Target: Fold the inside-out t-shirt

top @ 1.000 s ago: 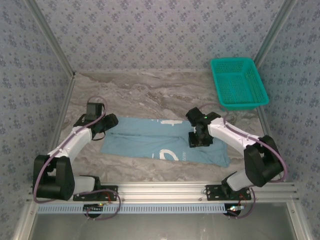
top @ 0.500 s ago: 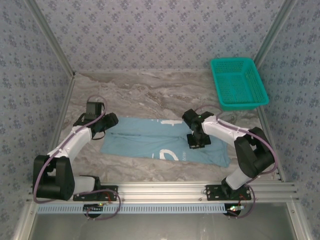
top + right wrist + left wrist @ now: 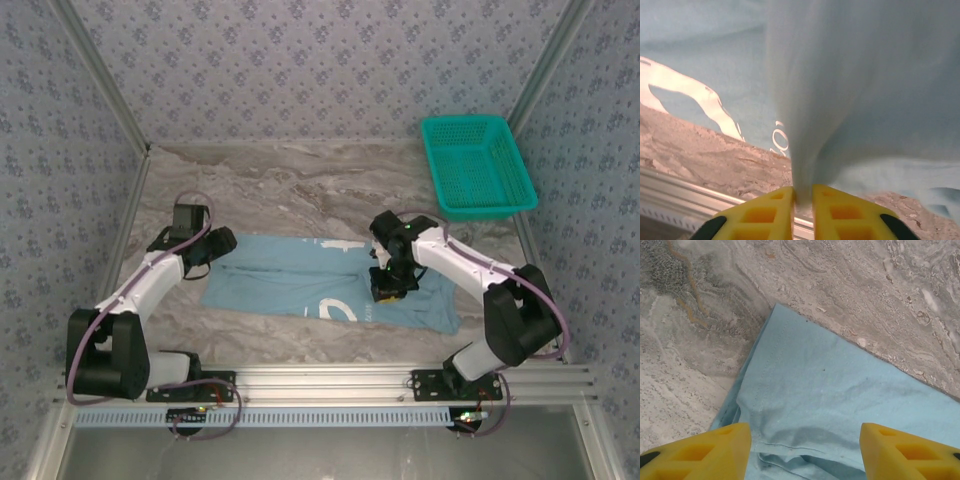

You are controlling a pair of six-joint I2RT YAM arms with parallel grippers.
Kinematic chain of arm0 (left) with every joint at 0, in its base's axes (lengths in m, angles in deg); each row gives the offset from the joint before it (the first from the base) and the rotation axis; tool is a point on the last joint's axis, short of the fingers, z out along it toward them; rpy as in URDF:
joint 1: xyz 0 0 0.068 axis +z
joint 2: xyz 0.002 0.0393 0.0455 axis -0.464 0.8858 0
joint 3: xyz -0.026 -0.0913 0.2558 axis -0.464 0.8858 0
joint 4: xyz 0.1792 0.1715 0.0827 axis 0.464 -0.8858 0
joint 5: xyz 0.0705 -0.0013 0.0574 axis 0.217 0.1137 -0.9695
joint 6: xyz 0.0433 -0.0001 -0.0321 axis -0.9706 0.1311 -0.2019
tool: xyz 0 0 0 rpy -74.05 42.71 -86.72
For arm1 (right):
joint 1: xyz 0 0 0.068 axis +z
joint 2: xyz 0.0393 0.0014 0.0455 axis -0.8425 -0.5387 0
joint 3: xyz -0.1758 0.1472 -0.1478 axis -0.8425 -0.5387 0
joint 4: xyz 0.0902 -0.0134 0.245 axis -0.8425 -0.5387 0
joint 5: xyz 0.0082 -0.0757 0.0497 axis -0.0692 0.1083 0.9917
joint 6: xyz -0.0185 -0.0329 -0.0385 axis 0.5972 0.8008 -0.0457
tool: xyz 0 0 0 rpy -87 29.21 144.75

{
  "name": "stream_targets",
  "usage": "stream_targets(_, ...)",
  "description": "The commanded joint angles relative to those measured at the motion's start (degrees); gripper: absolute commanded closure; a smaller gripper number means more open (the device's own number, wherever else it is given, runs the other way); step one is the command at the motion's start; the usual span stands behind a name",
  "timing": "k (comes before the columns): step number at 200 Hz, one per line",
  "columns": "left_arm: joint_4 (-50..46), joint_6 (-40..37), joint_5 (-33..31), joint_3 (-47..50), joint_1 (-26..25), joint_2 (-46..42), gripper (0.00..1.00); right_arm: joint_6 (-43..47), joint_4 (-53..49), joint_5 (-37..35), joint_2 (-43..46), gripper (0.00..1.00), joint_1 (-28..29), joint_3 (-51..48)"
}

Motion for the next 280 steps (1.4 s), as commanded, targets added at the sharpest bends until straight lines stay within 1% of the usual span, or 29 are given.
stream_targets(1, -1.0, -0.7, 0.9, -2.0, -0.5, 0.5, 0.41, 1.4, -3.8, 0.5, -2.4, 0.65, -0.4, 1.3)
stream_targets(21, -1.4, -1.0, 1.0, -2.1, -0.5, 0.5, 0.4, 1.2, -3.9, -4.4, -1.5, 0.56, -0.4, 3.7)
stream_targets(46, -1.3, -0.9, 1.9, -2.3, -0.8, 0.7, 0.4, -0.7, -1.6, -8.0, 0.1, 0.55, -0.9, 4.9)
stream_targets(59, -1.0, -1.2, 2.7, -2.4, -1.4, 0.8, 0.4, -2.8, -0.7, -10.3, 0.3, 0.55, -2.4, 4.1)
stream_targets(75, 0.5, -2.0, 4.6, -2.7, -3.6, 1.3, 0.4, -3.9, -0.8, -12.2, 0.4, 0.55, -6.3, 3.2)
stream_targets(89, 2.9, -2.0, 8.0, -2.9, -6.4, 2.4, 0.4, -5.2, -0.2, -14.4, 2.2, 0.55, -9.7, 1.4)
stream_targets(100, 5.0, -2.1, 9.9, -3.4, -9.3, 3.6, 0.4, -5.5, 0.4, -13.7, 3.9, 0.54, -13.1, -0.2)
stream_targets(112, 6.9, -2.5, 9.9, -4.0, -12.9, 5.0, 0.4, -5.7, 1.0, -13.7, 5.5, 0.54, -17.5, -2.2)
stream_targets(126, 8.5, -3.0, 9.7, -4.9, -15.6, 7.0, 0.39, -5.2, 4.0, -13.0, 7.4, 0.53, -22.8, -4.8)
stream_targets(136, 8.9, -3.1, 9.5, -5.6, -16.5, 8.3, 0.39, -5.1, 7.1, -12.1, 7.8, 0.52, -26.6, -6.6)
stream_targets(148, 9.2, -3.1, 9.5, -6.1, -17.0, 9.3, 0.39, -5.0, 10.7, -11.2, 6.7, 0.53, -29.7, -7.9)
stream_targets(169, 8.7, -3.4, 9.0, -6.8, -17.0, 10.2, 0.39, -4.8, 14.6, -12.0, 3.0, 0.53, -31.3, -7.5)
stream_targets(191, 7.7, -4.1, 8.1, -7.3, -17.0, 10.9, 0.39, -4.2, 16.6, -11.2, -1.3, 0.56, -32.0, -6.3)
stream_targets(212, 6.4, -4.2, 6.1, -7.7, -17.0, 12.3, 0.39, -3.4, 18.1, -11.0, -3.2, 0.6, -32.0, -5.4)
stream_targets(241, 5.1, -4.0, 4.8, -8.0, -17.0, 13.8, 0.4, -1.9, 18.6, -11.8, -6.1, 0.71, -32.8, -4.0)
stream_targets(280, 4.2, -3.6, 3.9, -7.7, -16.9, 14.0, 0.39, -0.8, 19.6, -12.0, -6.8, 0.86, -33.0, -2.8)
